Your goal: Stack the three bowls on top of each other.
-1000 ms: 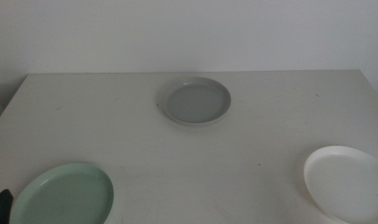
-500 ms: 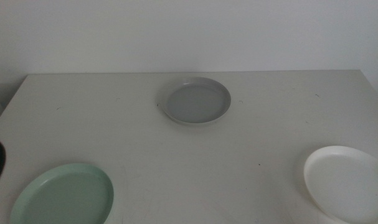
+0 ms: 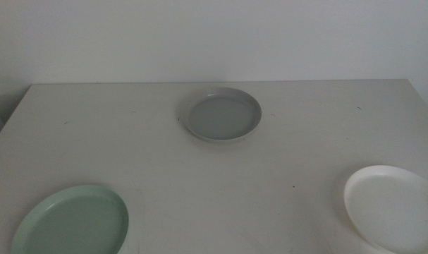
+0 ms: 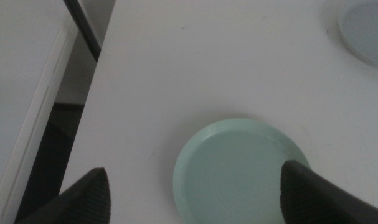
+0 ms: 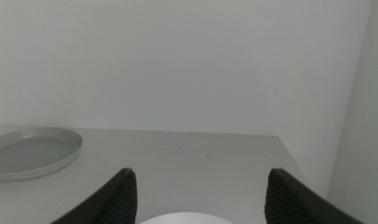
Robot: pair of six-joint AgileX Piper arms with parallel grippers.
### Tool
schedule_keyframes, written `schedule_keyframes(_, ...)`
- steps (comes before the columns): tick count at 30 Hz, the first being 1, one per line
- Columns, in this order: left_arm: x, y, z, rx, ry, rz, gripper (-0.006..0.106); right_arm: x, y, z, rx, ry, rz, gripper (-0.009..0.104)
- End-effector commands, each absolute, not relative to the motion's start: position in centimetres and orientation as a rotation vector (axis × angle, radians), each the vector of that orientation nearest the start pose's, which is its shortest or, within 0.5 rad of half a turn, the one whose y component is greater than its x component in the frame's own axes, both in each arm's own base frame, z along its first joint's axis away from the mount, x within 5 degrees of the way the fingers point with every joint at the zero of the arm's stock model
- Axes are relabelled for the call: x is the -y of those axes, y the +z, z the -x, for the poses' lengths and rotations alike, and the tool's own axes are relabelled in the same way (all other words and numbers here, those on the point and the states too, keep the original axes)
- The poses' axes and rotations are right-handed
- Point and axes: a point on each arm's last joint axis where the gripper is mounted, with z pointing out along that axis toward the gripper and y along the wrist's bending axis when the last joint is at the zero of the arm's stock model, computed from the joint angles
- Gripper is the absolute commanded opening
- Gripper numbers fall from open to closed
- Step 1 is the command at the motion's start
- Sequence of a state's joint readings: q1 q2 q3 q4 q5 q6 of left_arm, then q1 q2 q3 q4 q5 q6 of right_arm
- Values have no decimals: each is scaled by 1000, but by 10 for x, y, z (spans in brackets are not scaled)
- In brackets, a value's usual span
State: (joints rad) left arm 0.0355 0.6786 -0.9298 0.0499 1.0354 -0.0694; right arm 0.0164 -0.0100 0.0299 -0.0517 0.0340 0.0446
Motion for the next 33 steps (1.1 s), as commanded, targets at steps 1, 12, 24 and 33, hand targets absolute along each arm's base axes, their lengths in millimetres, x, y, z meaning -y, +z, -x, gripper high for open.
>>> schedule_keyframes(1,-6,388,-111,-2258,23,120,105,-1,211,-54,-1429,-9,29,52)
schedule_keyframes(12,-4,382,-120,-2313,-13,126,105,-1,211,-54,-1429,-9,29,52)
schedule_keyframes(24,-3,358,-150,-2538,-11,57,91,-1,211,-54,-1429,-9,29,52)
schedule_keyframes(33,-4,338,-177,-2654,7,-15,90,-1,211,-54,-1429,-9,29,52)
